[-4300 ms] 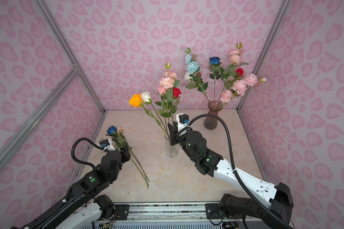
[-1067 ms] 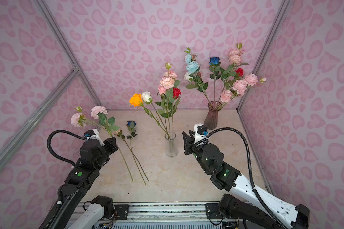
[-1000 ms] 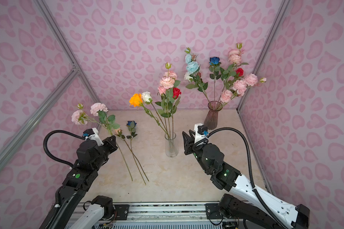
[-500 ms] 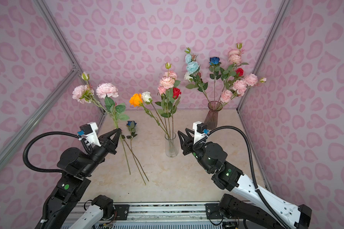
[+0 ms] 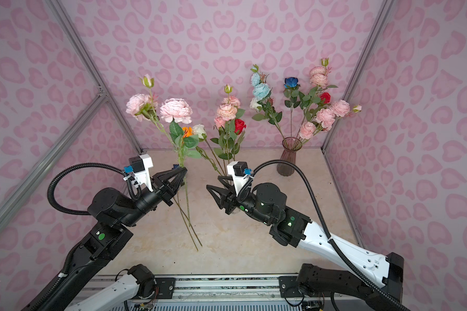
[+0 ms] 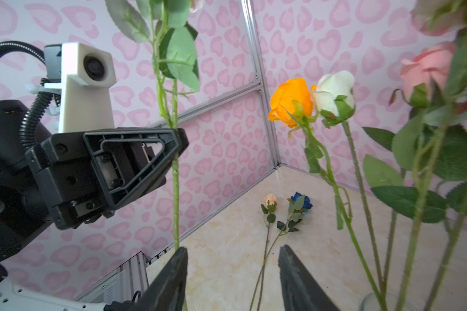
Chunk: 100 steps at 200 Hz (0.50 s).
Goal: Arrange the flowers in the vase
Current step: 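Grasp the pink peony stem with the right gripper while the left gripper releases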
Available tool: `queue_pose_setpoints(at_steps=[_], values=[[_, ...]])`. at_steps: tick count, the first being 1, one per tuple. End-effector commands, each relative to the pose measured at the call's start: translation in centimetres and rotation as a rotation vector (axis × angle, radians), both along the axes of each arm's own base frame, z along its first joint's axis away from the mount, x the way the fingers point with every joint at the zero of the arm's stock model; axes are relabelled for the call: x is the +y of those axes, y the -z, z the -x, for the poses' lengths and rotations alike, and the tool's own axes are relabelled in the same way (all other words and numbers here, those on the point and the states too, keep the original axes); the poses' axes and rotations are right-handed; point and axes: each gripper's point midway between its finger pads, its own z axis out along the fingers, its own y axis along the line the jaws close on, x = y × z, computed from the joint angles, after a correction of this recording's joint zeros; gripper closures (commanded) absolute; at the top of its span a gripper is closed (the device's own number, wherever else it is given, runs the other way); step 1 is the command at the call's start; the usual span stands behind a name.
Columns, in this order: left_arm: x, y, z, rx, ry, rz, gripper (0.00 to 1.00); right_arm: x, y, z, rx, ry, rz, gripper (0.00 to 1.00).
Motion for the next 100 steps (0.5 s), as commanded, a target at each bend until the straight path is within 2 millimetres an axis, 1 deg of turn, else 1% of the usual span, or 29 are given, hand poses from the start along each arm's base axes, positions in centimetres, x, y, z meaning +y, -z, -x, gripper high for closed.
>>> queue_pose_setpoints(at_steps=[1,12,26,39,55,67,77,89,100], values=[[-1.0,-2.4,0.9,-0.096,0.03,0.019,0.97,2.3,-0.8,1.8,-0.001,-0.124,-0.02,0.44],[-1.3,-2.3,0.9,-0.097,0.031,0.012,0.97,3.1,-0.8,2.1,0.008,-0.155,-0.016,0.44],[-1.6,-2.2,1.0,-0.096,0.039,0.009,0.97,3.9,-0.5,2.1,0.02,-0.171,-0.011,0.44],[-1.9,-2.1,1.1,-0.093,0.053,0.005,0.97,4.1,-0.4,1.6,0.028,-0.151,-0.02,0.46],[-2.2,-1.9,1.2,-0.089,0.06,0.003,0.97,4.3,-0.3,1.1,0.034,-0.133,-0.025,0.54],[-2.2,-1.8,1.2,-0.089,0.057,0.002,0.97,4.5,-0.3,1.0,0.034,-0.132,-0.031,0.67],[-2.2,-1.7,1.1,-0.088,0.058,0.0,0.97,4.6,-0.5,1.0,0.031,-0.134,-0.041,0.75],[-2.3,-1.7,1.3,-0.09,0.065,-0.002,0.97,4.6,-0.5,0.9,0.03,-0.131,-0.048,0.79],[-2.5,-1.6,1.3,-0.087,0.073,-0.004,0.97,4.7,-0.6,0.7,0.028,-0.125,-0.053,0.86]])
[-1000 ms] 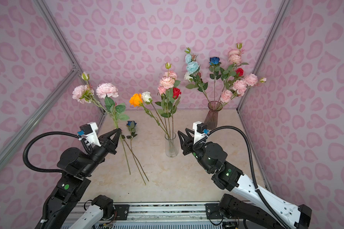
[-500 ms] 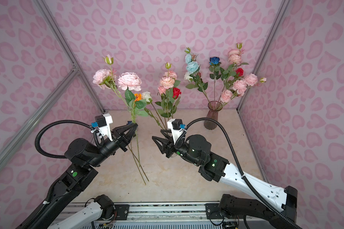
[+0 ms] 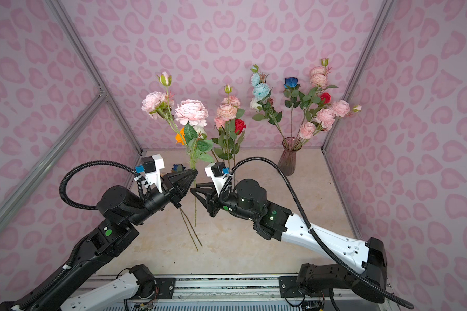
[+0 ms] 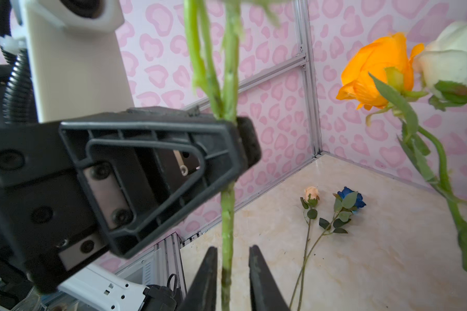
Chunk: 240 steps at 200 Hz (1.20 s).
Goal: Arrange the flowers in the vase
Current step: 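Grasp the pink peony stem with the right gripper while the left gripper releases, then carry the pink peony spray over and lower it into the clear glass cylinder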
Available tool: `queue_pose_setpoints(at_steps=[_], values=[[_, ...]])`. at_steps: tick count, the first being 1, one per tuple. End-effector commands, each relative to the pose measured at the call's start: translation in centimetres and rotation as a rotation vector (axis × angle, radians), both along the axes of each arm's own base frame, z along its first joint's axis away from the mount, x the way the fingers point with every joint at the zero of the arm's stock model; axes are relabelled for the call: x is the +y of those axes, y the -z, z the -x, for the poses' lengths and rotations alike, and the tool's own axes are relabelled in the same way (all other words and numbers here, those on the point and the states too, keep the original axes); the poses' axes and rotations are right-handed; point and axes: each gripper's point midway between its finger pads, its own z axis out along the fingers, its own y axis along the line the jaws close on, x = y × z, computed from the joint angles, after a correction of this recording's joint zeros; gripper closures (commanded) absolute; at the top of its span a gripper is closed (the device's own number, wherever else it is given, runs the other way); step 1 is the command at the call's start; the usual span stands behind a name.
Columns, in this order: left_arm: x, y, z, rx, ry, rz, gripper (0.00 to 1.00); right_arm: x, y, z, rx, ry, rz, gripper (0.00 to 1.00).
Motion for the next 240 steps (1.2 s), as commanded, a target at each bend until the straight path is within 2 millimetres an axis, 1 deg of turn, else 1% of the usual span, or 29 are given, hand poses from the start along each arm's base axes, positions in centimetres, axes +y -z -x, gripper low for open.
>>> queue_pose_setpoints(at_steps=[1,12,22,29,41,47,49,51,54,65,79,92,104,120,133,146,165,175,185,198,216,240], values=[[0.0,-1.2,0.4,-0.047,0.009,0.022,0.97,0.2,-1.2,-0.2,-0.016,0.006,-0.052,0.86],[-0.1,-0.9,0.4,-0.042,0.012,0.02,0.97,0.2,-1.2,-0.5,-0.015,0.016,-0.056,0.92],[-0.1,-0.8,0.3,-0.039,0.008,0.019,0.94,0.1,-1.2,-0.7,-0.015,0.026,-0.058,0.97],[0.1,-0.8,0.2,-0.038,-0.001,0.022,0.87,0.1,-1.2,-0.8,-0.015,0.032,-0.059,0.99],[0.5,-0.9,0.0,-0.032,-0.027,0.025,0.75,0.0,-1.0,-0.8,-0.017,0.039,-0.054,1.0],[0.9,-0.8,-0.1,-0.024,-0.047,0.023,0.66,-0.1,-1.0,-1.0,-0.018,0.048,-0.05,1.0],[1.1,-0.8,-0.2,-0.021,-0.06,0.025,0.65,-0.1,-1.0,-1.0,-0.018,0.051,-0.05,1.0],[1.3,-0.8,-0.3,-0.017,-0.069,0.026,0.61,-0.2,-1.0,-1.0,-0.018,0.055,-0.049,1.0],[1.5,-0.7,-0.4,-0.01,-0.085,0.027,0.57,-0.2,-1.0,-1.1,-0.018,0.059,-0.049,1.0],[2.7,-0.4,-0.7,0.007,-0.146,0.03,0.5,-0.6,-1.0,-1.2,-0.024,0.079,-0.045,1.0],[4.5,0.2,-0.9,0.031,-0.229,0.047,0.45,-1.2,-0.9,-1.3,-0.038,0.099,-0.025,1.0],[6.7,1.2,-1.0,0.057,-0.326,0.08,0.43,-1.9,-0.9,-1.5,-0.055,0.126,-0.004,1.0],[9.2,2.8,-1.3,0.102,-0.435,0.12,0.41,-2.7,-1.2,-1.6,-0.079,0.157,0.01,1.0],[12.8,5.8,-1.7,0.171,-0.608,0.163,0.4,-3.9,-1.9,-2.0,-0.111,0.204,0.028,1.0],[15.5,8.8,-1.9,0.245,-0.748,0.186,0.39,-4.8,-2.6,-2.4,-0.135,0.239,0.038,1.0],[18.2,11.8,-1.5,0.319,-0.88,0.232,0.38,-5.7,-3.2,-3.0,-0.164,0.277,0.05,1.0],[20.6,16.8,-1.1,0.422,-1.012,0.262,0.37,-6.9,-4.3,-4.2,-0.205,0.341,0.071,1.0],[21.2,19.0,-0.9,0.463,-1.046,0.273,0.37,-7.6,-4.9,-4.8,-0.228,0.376,0.077,1.0],[21.2,20.9,-0.9,0.493,-1.053,0.278,0.37,-8.3,-5.4,-5.4,-0.252,0.416,0.082,1.0],[21.2,22.6,-0.8,0.526,-1.059,0.292,0.37,-9.4,-5.9,-6.5,-0.275,0.48,0.077,1.0],[21.0,23.8,-0.9,0.554,-1.057,0.299,0.37,-10.7,-6.4,-7.9,-0.296,0.553,0.075,1.0],[20.7,23.8,-1.2,0.564,-1.06,0.276,0.37,-12.0,-6.3,-9.9,-0.295,0.63,0.053,1.0]])
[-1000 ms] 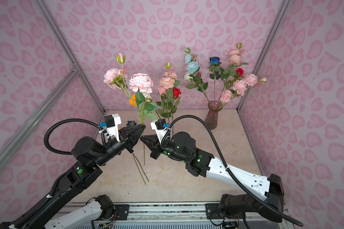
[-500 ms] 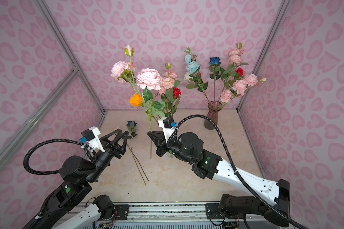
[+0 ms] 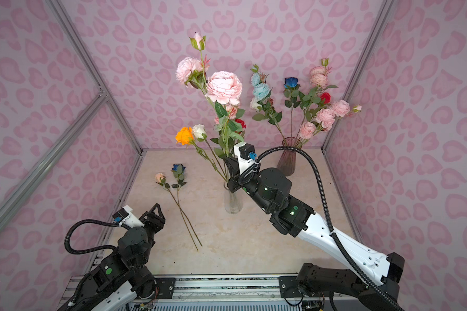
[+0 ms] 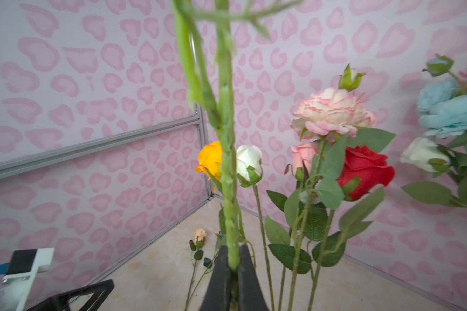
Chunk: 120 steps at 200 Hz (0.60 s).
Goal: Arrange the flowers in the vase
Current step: 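Carry the pink peony spray over and lower it into the clear glass cylinder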
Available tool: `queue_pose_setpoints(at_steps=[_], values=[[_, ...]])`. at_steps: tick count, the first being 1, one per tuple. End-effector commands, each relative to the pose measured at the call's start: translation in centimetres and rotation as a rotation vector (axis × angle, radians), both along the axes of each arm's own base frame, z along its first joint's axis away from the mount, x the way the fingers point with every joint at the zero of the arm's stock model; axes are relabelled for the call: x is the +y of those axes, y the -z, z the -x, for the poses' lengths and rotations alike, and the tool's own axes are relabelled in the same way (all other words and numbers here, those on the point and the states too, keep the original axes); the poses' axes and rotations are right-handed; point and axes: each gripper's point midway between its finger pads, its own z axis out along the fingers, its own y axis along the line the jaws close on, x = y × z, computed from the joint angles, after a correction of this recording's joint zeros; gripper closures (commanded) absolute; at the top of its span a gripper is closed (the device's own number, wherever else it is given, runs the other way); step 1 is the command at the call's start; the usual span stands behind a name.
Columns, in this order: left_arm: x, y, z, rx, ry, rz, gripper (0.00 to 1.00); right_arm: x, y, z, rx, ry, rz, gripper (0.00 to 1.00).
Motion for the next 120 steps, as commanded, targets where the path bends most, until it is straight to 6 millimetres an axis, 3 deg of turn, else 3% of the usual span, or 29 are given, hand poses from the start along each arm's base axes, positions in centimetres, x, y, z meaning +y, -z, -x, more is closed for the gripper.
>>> queue_pose_setpoints(at_steps=[1,47,120], values=[[0.5,0.0,-0.1,0.001,-0.048,0.039,0.37,-1.4,-0.8,-1.8,-0.048,0.092,-0.037,1.0],[-0.7,-0.1,-0.9,0.046,-0.019,0.007,0.37,-2.3,0.8,-4.8,-0.015,0.163,-0.112,1.0],[-0.7,-0.2,-1.0,0.056,-0.026,0.0,0.36,-1.6,4.7,-6.2,0.057,0.18,-0.098,1.0]])
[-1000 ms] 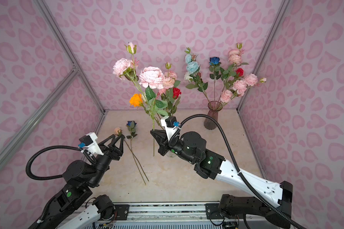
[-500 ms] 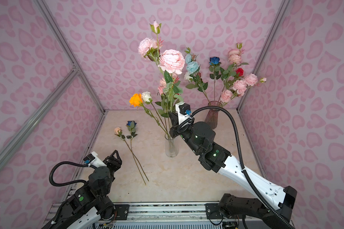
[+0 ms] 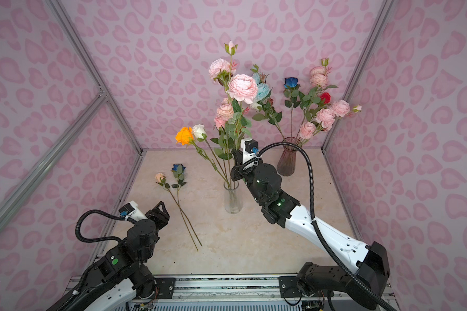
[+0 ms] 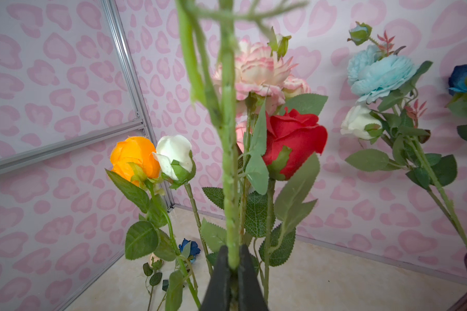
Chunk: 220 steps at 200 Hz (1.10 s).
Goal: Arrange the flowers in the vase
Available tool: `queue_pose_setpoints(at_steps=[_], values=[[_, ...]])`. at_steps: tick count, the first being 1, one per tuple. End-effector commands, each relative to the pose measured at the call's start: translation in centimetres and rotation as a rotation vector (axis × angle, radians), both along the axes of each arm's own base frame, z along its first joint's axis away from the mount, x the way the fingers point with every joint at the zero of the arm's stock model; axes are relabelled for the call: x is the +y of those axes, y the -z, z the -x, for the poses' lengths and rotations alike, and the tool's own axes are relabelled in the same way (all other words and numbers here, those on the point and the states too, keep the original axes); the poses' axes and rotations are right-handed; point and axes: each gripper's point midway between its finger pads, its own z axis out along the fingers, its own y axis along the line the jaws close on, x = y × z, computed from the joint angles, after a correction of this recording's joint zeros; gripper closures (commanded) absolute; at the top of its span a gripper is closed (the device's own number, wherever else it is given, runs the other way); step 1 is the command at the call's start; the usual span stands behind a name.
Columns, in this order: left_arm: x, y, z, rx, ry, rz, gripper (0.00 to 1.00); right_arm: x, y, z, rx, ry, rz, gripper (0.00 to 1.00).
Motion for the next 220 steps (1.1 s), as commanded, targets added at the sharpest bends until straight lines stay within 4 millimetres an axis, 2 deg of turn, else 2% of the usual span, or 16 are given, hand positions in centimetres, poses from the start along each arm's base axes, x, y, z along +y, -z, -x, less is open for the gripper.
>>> queue_pose_setpoints(at_steps=[1,44,104,165,200,220], values=[[0.5,-0.4,0.1,-0.015,-0.024,0.016,0.36,-0.1,0.2,-0.3,-0.004,0.015,-0.035,1.0],[0.3,-0.2,0.1,-0.008,-0.022,0.012,0.36,0.0,2.9,-0.9,0.053,0.024,-0.027,1.0],[0.4,0.6,0.1,0.013,-0.031,0.012,0.37,0.1,6.8,-1.3,0.128,0.036,-0.014,0.94],[0.5,0.7,0.1,0.013,-0.035,0.012,0.36,0.3,7.8,-1.2,0.15,0.029,-0.015,0.92],[0.4,0.8,0.1,0.02,-0.033,0.012,0.36,0.4,8.5,-1.2,0.175,0.022,-0.017,0.76],[0.4,1.0,0.1,0.023,-0.035,0.014,0.36,0.6,8.9,-1.0,0.187,0.015,-0.014,0.73]])
